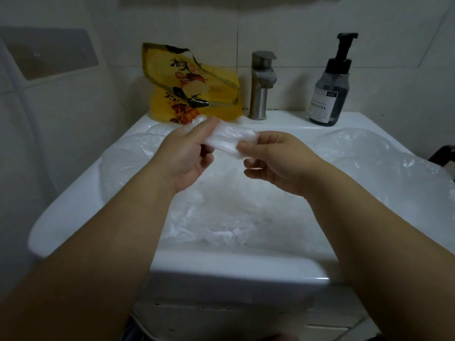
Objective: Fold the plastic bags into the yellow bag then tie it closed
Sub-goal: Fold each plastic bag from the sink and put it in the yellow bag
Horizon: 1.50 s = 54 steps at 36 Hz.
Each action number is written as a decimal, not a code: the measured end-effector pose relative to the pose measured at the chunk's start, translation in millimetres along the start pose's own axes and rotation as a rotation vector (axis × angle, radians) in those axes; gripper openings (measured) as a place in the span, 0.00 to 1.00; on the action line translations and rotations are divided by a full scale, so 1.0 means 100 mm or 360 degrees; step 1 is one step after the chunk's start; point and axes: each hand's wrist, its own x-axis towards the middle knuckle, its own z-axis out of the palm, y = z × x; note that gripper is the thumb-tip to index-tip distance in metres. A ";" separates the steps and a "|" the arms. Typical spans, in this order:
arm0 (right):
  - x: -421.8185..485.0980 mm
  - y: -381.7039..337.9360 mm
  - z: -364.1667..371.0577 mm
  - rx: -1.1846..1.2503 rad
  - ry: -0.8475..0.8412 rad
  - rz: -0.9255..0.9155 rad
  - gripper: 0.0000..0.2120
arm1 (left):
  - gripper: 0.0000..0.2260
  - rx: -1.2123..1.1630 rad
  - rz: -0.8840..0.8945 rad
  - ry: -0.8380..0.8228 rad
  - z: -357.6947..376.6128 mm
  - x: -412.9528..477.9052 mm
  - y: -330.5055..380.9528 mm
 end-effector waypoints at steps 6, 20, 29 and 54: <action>0.01 -0.03 -0.01 0.0374 0.0138 -0.0064 0.03 | 0.03 0.0195 0.0129 -0.0039 -0.01 -0.01 -0.05; 0.04 -0.01 -0.05 -0.0066 0.0478 -0.0413 0.13 | 0.14 0.0536 0.0600 0.0145 -0.01 0.03 -0.09; 0.02 -0.02 -0.03 -0.0007 0.0350 -0.0334 0.06 | 0.16 0.0790 0.0688 0.0056 -0.01 -0.03 -0.12; 0.03 0.07 -0.07 -0.0915 0.0584 -0.0651 0.15 | 0.13 0.1294 0.0949 0.0254 -0.08 -0.02 -0.16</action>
